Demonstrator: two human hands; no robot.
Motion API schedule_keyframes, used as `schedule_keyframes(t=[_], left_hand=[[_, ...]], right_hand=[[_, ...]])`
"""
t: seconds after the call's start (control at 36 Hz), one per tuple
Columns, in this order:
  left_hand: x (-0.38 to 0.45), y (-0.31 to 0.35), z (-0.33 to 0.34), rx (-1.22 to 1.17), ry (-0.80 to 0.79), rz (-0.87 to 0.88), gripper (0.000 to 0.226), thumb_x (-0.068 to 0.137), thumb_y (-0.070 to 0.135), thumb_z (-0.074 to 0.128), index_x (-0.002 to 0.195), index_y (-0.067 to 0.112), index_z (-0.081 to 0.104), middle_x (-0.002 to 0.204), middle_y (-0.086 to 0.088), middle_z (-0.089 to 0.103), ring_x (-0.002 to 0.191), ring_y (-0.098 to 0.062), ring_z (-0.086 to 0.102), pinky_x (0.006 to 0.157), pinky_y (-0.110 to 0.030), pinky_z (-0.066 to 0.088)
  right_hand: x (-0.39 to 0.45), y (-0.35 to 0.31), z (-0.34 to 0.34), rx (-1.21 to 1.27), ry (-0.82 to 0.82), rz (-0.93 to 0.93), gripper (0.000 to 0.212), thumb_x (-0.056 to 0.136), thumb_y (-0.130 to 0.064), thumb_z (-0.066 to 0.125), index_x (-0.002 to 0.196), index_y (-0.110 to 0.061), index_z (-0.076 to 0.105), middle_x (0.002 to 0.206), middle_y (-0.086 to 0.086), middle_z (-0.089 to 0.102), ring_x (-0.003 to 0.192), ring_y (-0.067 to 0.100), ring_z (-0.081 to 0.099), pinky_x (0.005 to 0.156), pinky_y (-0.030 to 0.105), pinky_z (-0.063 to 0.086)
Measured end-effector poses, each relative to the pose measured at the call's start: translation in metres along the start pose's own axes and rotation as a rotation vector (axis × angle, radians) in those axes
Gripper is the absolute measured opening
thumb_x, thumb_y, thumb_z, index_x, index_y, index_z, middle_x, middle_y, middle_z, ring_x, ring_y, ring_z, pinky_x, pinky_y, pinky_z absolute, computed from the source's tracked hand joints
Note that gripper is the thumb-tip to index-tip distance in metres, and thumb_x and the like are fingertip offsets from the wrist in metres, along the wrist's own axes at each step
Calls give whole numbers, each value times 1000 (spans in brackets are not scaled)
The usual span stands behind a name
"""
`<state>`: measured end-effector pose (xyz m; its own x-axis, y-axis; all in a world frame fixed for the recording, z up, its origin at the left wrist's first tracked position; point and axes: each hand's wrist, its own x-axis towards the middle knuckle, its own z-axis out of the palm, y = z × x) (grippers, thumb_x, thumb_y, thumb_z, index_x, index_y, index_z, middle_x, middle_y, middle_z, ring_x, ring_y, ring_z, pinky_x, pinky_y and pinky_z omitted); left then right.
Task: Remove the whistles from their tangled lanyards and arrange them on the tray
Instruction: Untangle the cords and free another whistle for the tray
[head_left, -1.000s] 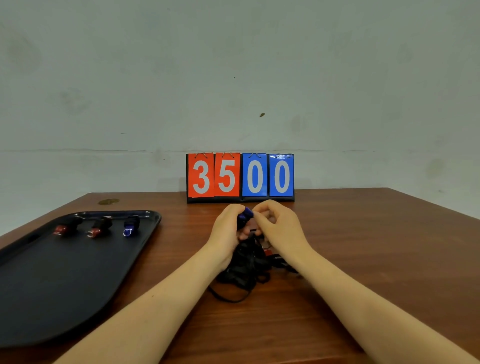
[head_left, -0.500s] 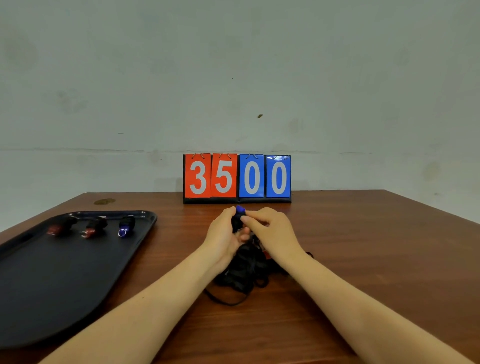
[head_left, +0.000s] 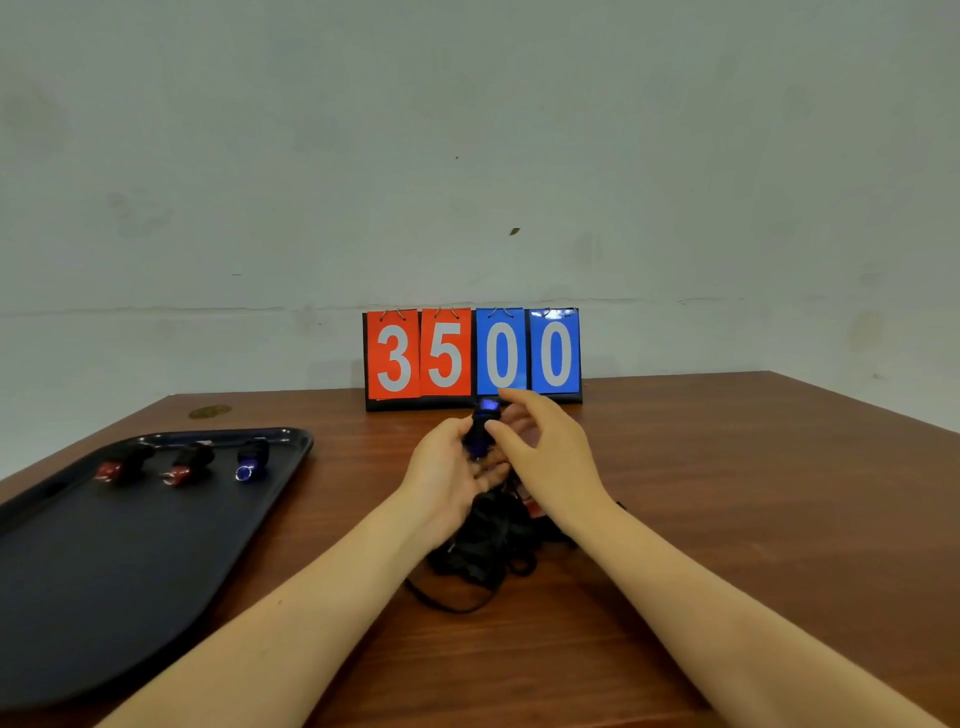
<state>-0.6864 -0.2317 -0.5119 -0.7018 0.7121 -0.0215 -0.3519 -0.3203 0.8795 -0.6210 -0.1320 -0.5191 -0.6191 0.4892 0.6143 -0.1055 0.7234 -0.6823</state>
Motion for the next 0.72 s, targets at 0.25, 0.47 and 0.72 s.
schedule_keyframes(t=[0.25, 0.47, 0.72], left_hand=[[5, 2, -4, -19, -16, -17, 17, 100, 26, 50, 111, 17, 59, 104, -8, 65, 108, -24, 62, 97, -39, 50], [8, 2, -8, 9, -20, 38, 25, 99, 29, 51, 119, 15, 60, 113, -9, 70, 108, -24, 66, 79, -30, 57], [9, 5, -8, 289, 3, 107, 21, 100, 31, 48, 110, 19, 62, 105, -5, 67, 97, -19, 65, 81, -33, 56]], right_hand=[[0, -1, -4, 37, -29, -45, 40, 95, -28, 57, 134, -32, 52, 117, -17, 59, 113, 2, 54, 97, 24, 47], [-1, -2, -9, 76, -118, -88, 35, 91, -27, 64, 120, -43, 53, 107, -34, 50, 106, -5, 53, 91, 15, 47], [4, 2, -11, 128, -91, -19, 20, 88, -22, 66, 106, -28, 60, 104, -13, 62, 99, 2, 58, 82, 13, 47]])
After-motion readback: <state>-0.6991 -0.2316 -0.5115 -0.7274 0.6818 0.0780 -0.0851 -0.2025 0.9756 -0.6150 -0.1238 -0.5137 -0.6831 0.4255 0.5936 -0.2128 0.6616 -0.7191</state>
